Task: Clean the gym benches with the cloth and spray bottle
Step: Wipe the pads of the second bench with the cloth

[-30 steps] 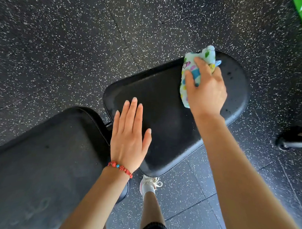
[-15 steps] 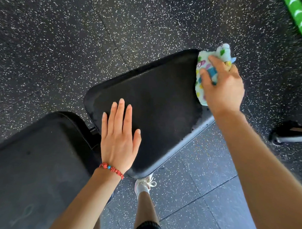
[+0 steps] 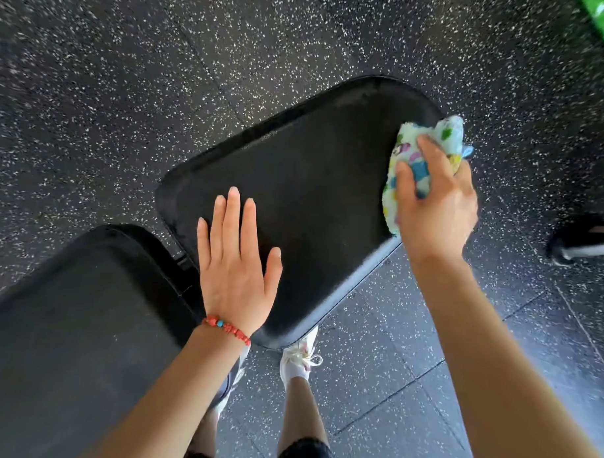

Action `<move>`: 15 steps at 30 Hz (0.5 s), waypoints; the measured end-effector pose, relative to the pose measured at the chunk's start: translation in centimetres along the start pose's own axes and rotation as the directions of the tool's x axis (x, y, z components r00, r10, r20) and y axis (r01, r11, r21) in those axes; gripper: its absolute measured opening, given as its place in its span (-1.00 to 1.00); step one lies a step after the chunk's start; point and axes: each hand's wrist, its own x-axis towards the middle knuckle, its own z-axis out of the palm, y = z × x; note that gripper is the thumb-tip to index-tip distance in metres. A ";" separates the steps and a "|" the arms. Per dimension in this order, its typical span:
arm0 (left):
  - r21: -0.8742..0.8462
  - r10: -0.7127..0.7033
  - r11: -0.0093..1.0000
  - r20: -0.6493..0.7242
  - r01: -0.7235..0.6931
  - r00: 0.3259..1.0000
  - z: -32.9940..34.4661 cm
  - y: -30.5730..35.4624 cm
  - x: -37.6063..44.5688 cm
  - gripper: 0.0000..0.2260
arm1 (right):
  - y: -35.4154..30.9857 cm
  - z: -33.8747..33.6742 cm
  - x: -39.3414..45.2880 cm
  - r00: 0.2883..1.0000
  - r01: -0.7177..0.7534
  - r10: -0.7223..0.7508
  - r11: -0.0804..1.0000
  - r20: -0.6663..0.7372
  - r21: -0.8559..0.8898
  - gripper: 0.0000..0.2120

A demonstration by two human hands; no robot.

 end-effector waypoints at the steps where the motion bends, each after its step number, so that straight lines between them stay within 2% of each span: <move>1: -0.004 0.001 1.000 -0.001 -0.001 1.000 0.0 0.0 0.0 -0.47 | -0.8 0.1 -1.6 1.000 0.006 -0.007 1.000 0.019 0.017 -0.65; 5: -0.020 0.022 1.000 -0.001 -0.022 1.000 -0.1 0.0 -0.1 -0.48 | -3.5 0.2 -9.3 0.977 0.174 -0.182 0.982 0.115 0.072 -0.68; 8: -0.053 0.035 0.998 0.038 -0.033 0.999 -0.7 -0.1 -0.2 -0.49 | -4.3 0.2 -11.7 0.974 0.189 -0.196 0.980 0.113 0.064 -0.69; 12: -0.113 0.121 0.988 0.116 -0.108 0.986 -2.4 -0.9 -0.4 -0.54 | -4.4 -0.5 -12.9 0.975 0.159 -0.171 0.983 0.143 0.092 -0.71; 13: -0.127 0.164 0.981 0.136 -0.147 0.977 -3.0 -1.2 -0.6 -0.55 | -4.3 -1.0 -13.5 0.971 0.121 -0.141 0.986 0.193 0.112 -0.71; 15: -0.132 0.239 0.967 0.172 -0.218 0.956 -4.3 -1.4 -1.5 -0.58 | -4.2 -2.0 -15.0 0.948 -0.056 -0.001 0.984 0.319 0.172 -0.71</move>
